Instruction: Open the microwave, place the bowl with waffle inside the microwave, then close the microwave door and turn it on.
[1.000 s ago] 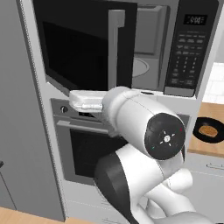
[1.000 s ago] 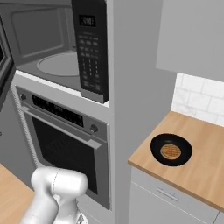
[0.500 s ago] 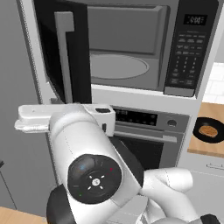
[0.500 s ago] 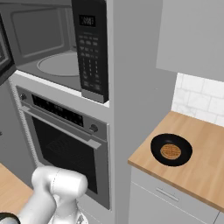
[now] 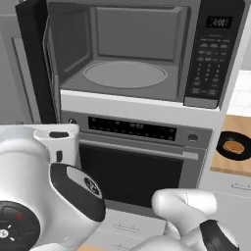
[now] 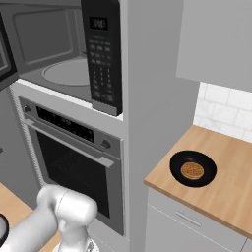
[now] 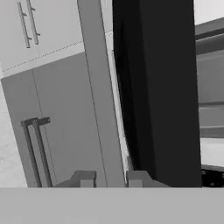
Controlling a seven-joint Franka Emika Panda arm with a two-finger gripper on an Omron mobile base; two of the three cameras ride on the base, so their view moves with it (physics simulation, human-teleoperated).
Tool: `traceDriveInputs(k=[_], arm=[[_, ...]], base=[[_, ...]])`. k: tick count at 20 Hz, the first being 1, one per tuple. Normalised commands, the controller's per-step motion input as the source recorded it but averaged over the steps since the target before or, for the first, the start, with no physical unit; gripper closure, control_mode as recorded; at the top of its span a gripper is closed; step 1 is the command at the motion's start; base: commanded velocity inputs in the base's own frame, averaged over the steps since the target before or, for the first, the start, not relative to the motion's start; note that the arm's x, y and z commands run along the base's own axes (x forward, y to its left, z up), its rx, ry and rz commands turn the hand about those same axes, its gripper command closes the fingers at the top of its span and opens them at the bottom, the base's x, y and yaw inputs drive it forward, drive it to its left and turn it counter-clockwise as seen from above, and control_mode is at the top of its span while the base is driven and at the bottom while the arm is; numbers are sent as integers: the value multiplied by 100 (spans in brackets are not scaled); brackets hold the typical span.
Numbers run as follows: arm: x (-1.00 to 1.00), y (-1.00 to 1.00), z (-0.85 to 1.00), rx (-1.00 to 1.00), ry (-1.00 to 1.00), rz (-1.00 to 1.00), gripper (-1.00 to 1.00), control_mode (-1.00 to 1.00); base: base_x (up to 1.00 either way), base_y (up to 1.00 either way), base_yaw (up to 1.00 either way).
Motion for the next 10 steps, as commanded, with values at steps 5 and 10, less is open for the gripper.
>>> traceDriveInputs(k=[5, 10], arm=[[-77, -96, -4, 15, 0, 0, -100, -100], [-64, -80, -1, 12, -4, 0, -100, -100]], base=[[0, 0, 0], [0, 0, 0]])
